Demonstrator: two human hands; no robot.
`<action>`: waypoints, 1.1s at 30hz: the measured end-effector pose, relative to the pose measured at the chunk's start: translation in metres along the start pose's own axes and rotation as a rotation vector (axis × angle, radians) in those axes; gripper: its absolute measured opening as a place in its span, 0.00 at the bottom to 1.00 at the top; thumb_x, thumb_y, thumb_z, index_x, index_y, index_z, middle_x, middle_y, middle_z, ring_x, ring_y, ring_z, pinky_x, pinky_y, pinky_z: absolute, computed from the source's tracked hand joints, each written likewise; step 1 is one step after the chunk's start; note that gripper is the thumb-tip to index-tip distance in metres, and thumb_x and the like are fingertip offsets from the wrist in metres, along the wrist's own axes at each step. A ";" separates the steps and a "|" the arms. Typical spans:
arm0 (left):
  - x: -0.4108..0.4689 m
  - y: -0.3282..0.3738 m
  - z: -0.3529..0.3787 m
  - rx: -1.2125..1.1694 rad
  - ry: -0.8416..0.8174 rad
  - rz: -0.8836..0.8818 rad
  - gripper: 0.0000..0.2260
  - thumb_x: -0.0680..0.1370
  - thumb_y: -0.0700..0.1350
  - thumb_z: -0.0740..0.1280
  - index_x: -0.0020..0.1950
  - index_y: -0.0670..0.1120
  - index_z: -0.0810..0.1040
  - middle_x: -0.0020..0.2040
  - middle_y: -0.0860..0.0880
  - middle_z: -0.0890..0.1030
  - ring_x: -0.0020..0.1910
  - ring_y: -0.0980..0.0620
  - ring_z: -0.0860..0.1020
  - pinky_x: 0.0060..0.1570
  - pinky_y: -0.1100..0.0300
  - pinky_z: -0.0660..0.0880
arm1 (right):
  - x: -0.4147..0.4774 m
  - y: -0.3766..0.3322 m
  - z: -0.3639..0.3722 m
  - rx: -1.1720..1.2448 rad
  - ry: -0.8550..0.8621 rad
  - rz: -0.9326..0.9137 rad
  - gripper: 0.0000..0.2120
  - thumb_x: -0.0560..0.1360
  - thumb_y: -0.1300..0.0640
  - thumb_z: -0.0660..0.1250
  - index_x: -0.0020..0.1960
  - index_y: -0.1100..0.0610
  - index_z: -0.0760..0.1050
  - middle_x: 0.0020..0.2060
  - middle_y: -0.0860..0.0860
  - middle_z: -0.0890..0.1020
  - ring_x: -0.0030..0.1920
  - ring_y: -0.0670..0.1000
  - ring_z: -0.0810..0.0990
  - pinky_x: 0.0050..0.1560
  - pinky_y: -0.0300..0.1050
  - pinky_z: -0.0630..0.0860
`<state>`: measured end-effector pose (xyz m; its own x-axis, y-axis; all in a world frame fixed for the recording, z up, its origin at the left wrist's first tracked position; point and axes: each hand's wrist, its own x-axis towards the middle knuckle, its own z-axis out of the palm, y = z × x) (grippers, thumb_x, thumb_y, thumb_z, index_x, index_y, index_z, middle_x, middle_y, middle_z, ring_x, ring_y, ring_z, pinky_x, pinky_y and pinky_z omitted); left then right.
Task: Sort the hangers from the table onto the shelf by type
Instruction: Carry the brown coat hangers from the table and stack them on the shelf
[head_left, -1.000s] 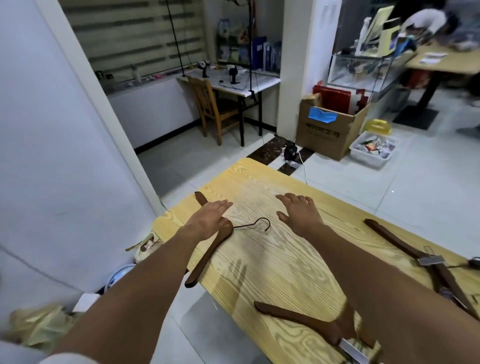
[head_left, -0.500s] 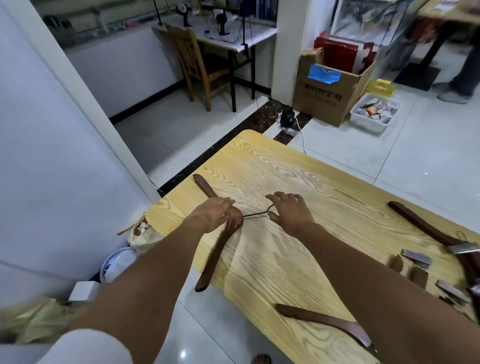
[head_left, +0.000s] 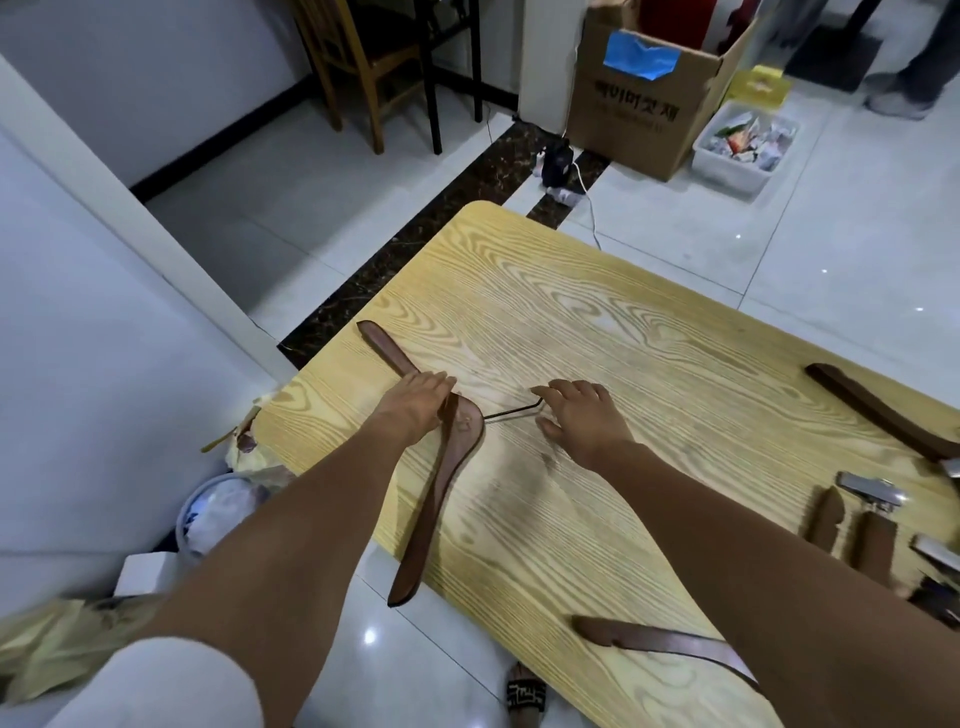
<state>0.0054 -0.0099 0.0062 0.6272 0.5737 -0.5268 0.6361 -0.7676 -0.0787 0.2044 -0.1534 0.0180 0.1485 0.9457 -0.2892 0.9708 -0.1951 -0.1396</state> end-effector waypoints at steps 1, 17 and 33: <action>0.004 -0.002 0.001 0.024 -0.009 0.000 0.30 0.81 0.46 0.60 0.78 0.44 0.48 0.78 0.46 0.53 0.77 0.48 0.52 0.76 0.54 0.48 | 0.001 0.003 0.002 -0.002 -0.001 0.006 0.23 0.81 0.47 0.54 0.75 0.49 0.59 0.72 0.50 0.64 0.72 0.55 0.61 0.72 0.52 0.54; 0.008 0.015 0.013 0.139 0.078 0.029 0.21 0.79 0.52 0.62 0.68 0.44 0.64 0.65 0.46 0.71 0.67 0.47 0.67 0.70 0.55 0.57 | -0.013 0.032 0.008 -0.020 0.000 0.049 0.22 0.82 0.47 0.53 0.75 0.49 0.59 0.72 0.51 0.65 0.71 0.56 0.62 0.71 0.51 0.55; -0.050 0.082 -0.007 -0.129 0.277 -0.124 0.24 0.81 0.55 0.55 0.73 0.45 0.58 0.64 0.45 0.74 0.59 0.42 0.77 0.51 0.49 0.73 | -0.082 0.077 -0.022 -0.030 0.068 0.087 0.22 0.82 0.47 0.53 0.74 0.50 0.60 0.72 0.51 0.65 0.70 0.57 0.62 0.72 0.52 0.55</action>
<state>0.0295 -0.0993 0.0320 0.6284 0.7302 -0.2681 0.7559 -0.6546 -0.0111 0.2707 -0.2398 0.0518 0.2440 0.9411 -0.2342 0.9587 -0.2705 -0.0881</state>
